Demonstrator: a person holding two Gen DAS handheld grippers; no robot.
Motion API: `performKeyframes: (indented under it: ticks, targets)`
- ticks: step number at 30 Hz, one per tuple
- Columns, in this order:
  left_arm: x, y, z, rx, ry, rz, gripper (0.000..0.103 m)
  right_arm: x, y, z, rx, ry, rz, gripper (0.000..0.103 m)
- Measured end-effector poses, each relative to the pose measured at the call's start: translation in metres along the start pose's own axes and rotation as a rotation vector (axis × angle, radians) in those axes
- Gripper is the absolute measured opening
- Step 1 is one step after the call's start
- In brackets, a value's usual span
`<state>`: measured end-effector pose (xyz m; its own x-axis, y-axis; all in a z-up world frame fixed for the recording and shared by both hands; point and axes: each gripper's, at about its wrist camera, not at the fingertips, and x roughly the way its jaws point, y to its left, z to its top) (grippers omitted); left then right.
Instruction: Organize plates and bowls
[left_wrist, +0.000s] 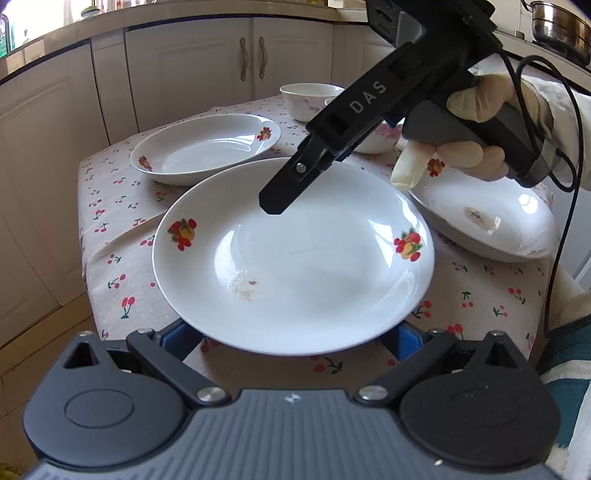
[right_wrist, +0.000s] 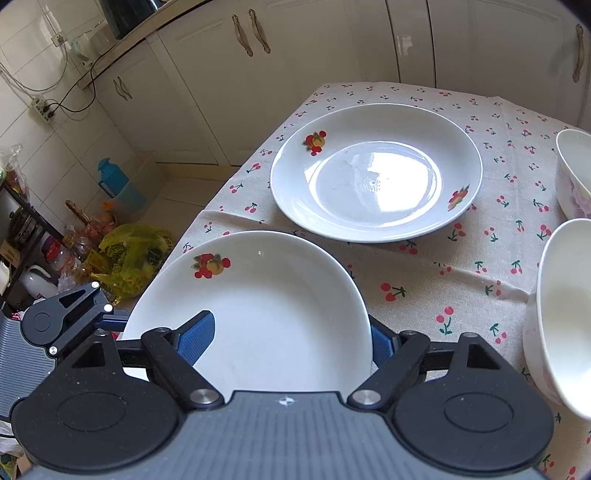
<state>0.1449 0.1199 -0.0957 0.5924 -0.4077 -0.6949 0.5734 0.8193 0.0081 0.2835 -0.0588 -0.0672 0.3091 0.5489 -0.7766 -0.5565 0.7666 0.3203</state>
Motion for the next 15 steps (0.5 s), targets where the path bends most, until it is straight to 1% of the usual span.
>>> performKeyframes:
  ticks: [4,8,11,15]
  targets:
    - [-0.002,-0.001,-0.002,-0.013,-0.011,0.004,0.101,0.0,0.003,0.0,-0.001,-0.005,0.007,0.101]
    - [-0.008,-0.001,-0.004,-0.038,-0.007,0.025,0.101,-0.013,0.009,-0.003,-0.03,-0.032,-0.018,0.102]
    - [-0.02,-0.004,-0.009,-0.056,-0.008,0.056,0.101,-0.032,0.015,-0.008,-0.069,-0.061,-0.038,0.103]
    - [-0.036,-0.018,-0.01,-0.087,-0.017,0.098,0.102,-0.062,0.027,-0.025,-0.138,-0.113,-0.06,0.103]
